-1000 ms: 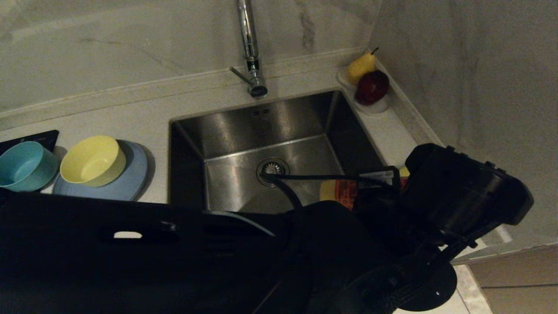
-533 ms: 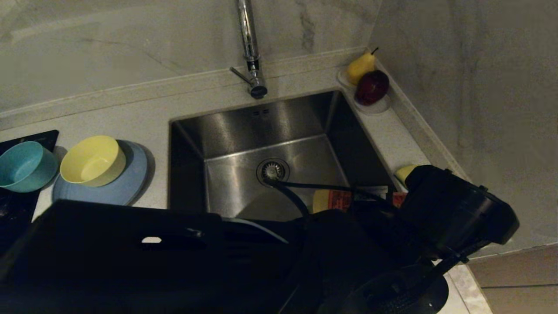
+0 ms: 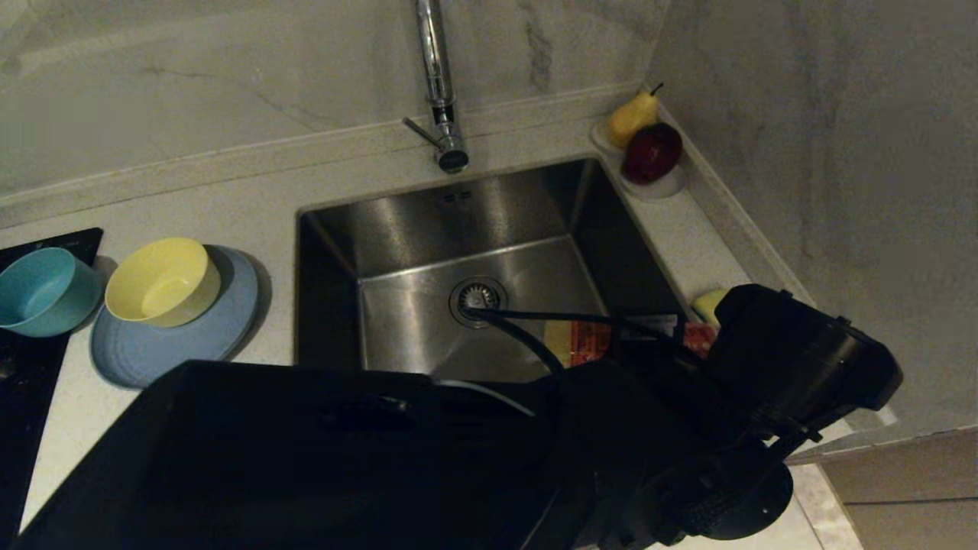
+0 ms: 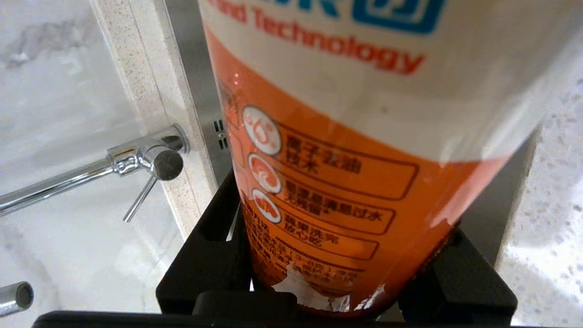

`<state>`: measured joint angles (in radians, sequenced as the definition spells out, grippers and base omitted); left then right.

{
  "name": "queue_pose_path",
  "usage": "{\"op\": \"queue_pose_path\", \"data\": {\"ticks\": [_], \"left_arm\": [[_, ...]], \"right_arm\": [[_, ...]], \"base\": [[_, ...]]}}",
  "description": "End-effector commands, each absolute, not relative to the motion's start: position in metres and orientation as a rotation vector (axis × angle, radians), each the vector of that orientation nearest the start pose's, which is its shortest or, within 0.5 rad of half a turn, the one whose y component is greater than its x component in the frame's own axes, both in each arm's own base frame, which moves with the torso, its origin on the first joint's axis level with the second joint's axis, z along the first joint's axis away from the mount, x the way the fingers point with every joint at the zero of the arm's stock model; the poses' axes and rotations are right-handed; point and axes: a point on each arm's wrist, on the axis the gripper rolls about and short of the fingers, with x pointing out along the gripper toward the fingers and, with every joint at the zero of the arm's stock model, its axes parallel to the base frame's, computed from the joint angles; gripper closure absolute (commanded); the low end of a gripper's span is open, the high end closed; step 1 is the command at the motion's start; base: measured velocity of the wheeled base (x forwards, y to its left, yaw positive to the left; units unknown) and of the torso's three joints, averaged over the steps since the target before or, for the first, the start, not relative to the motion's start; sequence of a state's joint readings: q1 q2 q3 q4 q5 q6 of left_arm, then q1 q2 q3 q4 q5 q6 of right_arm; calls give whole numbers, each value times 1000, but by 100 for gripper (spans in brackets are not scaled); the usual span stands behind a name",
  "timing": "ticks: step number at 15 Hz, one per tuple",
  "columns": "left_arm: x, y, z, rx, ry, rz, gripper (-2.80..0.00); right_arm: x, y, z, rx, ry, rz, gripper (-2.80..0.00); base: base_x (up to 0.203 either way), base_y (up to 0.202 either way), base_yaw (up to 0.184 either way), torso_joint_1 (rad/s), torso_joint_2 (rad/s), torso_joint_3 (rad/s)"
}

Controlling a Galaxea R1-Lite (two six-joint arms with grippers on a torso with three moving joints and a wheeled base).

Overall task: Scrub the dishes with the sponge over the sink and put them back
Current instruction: Squeeze it onto the sponge

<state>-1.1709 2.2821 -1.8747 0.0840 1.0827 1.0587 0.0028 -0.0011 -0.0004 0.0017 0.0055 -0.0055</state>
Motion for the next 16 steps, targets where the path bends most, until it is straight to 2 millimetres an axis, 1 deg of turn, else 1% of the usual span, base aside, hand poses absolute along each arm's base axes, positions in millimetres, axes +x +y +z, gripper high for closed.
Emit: {"op": "queue_pose_path", "data": {"ticks": [1,5,7,12,15,16], "left_arm": [[203,-425,175,1520,176,-143,0],[208,-431,166,1492,187,-40,0],[209,-432,166,1486,191,-17,0],[213,-439,151,1474,199,31,0],[214,-441,147,1467,204,59,0],[215,-442,143,1476,206,57,0]], "right_arm": [[-23,0,76,-6,-1,9,0],[-23,0,75,-6,0,9,0],[-23,0,76,-6,-2,9,0],[-23,0,76,-6,-2,9,0],[-23,0,76,-6,-2,9,0],[-23,0,76,-6,-2,9,0]], "base": [[0,0,0,0,0,0],[0,0,0,0,0,0],[0,0,0,0,0,0],[0,0,0,0,0,0],[0,0,0,0,0,0],[0,0,0,0,0,0]]}}
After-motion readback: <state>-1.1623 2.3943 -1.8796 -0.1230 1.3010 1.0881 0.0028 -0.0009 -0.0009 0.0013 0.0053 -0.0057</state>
